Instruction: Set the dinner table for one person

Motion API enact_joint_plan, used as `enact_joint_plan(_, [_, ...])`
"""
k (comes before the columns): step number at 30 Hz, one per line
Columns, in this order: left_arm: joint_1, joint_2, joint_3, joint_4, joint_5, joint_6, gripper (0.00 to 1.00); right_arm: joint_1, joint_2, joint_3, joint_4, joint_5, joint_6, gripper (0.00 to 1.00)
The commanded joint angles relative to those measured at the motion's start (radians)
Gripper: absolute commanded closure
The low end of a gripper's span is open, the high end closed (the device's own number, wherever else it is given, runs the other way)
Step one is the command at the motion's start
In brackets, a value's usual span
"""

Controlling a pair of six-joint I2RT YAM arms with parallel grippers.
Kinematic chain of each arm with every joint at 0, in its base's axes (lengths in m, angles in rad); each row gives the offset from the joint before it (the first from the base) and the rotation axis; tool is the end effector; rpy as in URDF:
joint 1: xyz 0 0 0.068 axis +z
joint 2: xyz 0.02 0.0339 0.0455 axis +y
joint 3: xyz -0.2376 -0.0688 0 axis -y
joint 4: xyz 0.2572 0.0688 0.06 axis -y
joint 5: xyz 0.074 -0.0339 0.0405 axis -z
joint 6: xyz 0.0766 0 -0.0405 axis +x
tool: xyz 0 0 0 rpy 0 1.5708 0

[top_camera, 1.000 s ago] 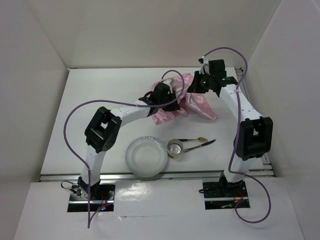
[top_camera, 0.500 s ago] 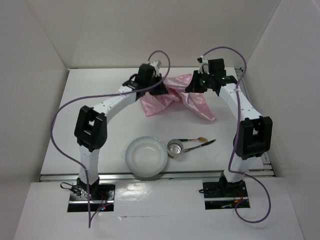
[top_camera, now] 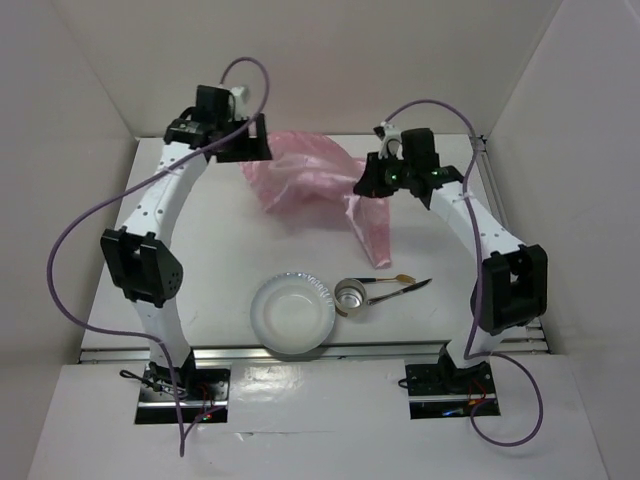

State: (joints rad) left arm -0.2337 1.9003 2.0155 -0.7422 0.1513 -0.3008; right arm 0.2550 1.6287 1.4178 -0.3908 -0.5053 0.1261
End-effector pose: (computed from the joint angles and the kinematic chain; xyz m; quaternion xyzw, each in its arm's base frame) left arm 0.4514 -0.1193 0.3396 0.0045 0.8888 -0.1846 0.4194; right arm 0.3913 0.1403 0.2757 -0.1714 0.8475 0.3026 0.4010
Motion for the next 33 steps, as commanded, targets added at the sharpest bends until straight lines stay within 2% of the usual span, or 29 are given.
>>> enact_joint_plan(1, [0.148, -0.009, -0.015, -0.173, -0.147, -0.072, 0.07, 0.093, -0.015, -0.054, 0.038, 0.04, -0.068, 0.68])
enact_joint_plan(2, [0.163, -0.009, -0.027, -0.174, -0.16, -0.099, 0.07, 0.117, 0.003, -0.04, 0.012, 0.04, -0.089, 0.56])
enact_joint_plan(3, [0.178, -0.023, -0.056, -0.174, -0.173, -0.136, 0.07, 0.166, 0.025, 0.014, -0.018, 0.04, -0.132, 0.32])
enact_joint_plan(4, [0.198, -0.065, -0.078, -0.157, -0.164, -0.136, 0.07, 0.185, 0.046, 0.045, -0.084, 0.062, -0.146, 0.28])
enact_joint_plan(7, [0.22, -0.16, -0.205, -0.053, -0.13, -0.146, 0.19, 0.199, 0.08, 0.098, -0.115, 0.151, -0.131, 0.22])
enact_joint_plan(9, [0.229, -0.172, -0.29, -0.026, -0.104, -0.155, 0.27, 0.176, 0.07, 0.098, -0.092, 0.14, -0.094, 0.2])
enact_joint_plan(10, [0.229, -0.172, -0.313, -0.016, -0.087, -0.155, 0.4, 0.144, 0.059, 0.098, -0.08, 0.14, -0.073, 0.18])
enact_joint_plan(12, [0.229, -0.158, -0.366, -0.016, -0.049, -0.155, 0.55, 0.109, 0.025, 0.087, -0.059, 0.128, -0.016, 0.18])
enact_joint_plan(13, [0.229, -0.158, -0.385, -0.016, -0.02, -0.155, 0.68, 0.078, 0.014, 0.061, -0.048, 0.163, 0.009, 0.19])
enact_joint_plan(14, [0.229, -0.158, -0.408, -0.016, -0.019, -0.168, 0.72, 0.061, -0.004, 0.049, -0.057, 0.216, 0.029, 0.26])
enact_joint_plan(15, [0.229, -0.158, -0.466, -0.005, -0.019, -0.19, 0.72, 0.031, -0.004, 0.015, -0.068, 0.269, 0.105, 0.34])
enact_joint_plan(16, [0.218, -0.158, -0.497, 0.006, -0.019, -0.201, 0.7, 0.011, -0.016, -0.006, -0.083, 0.316, 0.156, 0.49])
enact_joint_plan(17, [0.218, -0.167, -0.527, 0.006, -0.038, -0.222, 0.63, -0.012, -0.016, -0.029, -0.106, 0.356, 0.209, 0.62])
enact_joint_plan(18, [0.206, -0.167, -0.558, 0.02, -0.051, -0.241, 0.4, -0.037, -0.03, -0.057, -0.15, 0.402, 0.265, 0.79])
enact_joint_plan(19, [0.194, -0.179, -0.616, 0.038, -0.068, -0.274, 0.33, -0.086, -0.039, -0.128, -0.166, 0.413, 0.364, 0.81])
enact_joint_plan(21, [0.194, -0.188, -0.668, 0.056, -0.068, -0.311, 0.23, -0.135, -0.084, -0.215, -0.177, 0.404, 0.444, 0.79])
enact_joint_plan(23, [0.183, -0.188, -0.73, 0.092, -0.05, -0.356, 0.19, -0.213, -0.119, -0.336, -0.166, 0.372, 0.52, 0.62])
enact_joint_plan(25, [0.174, -0.179, -0.756, 0.102, -0.03, -0.386, 0.13, -0.256, -0.162, -0.39, -0.149, 0.343, 0.559, 0.47])
enact_joint_plan(26, [0.16, -0.169, -0.765, 0.113, -0.016, -0.386, 0.13, -0.287, -0.171, -0.425, -0.149, 0.343, 0.57, 0.37])
enact_joint_plan(29, [0.134, -0.123, -0.765, 0.124, -0.035, -0.412, 0.13, -0.339, -0.196, -0.465, -0.164, 0.39, 0.595, 0.34])
enact_joint_plan(30, [0.134, -0.113, -0.765, 0.124, -0.035, -0.413, 0.13, -0.352, -0.196, -0.476, -0.164, 0.39, 0.604, 0.31])
enact_joint_plan(33, [0.125, -0.08, -0.765, 0.159, -0.035, -0.434, 0.14, -0.407, -0.21, -0.531, -0.116, 0.344, 0.604, 0.31])
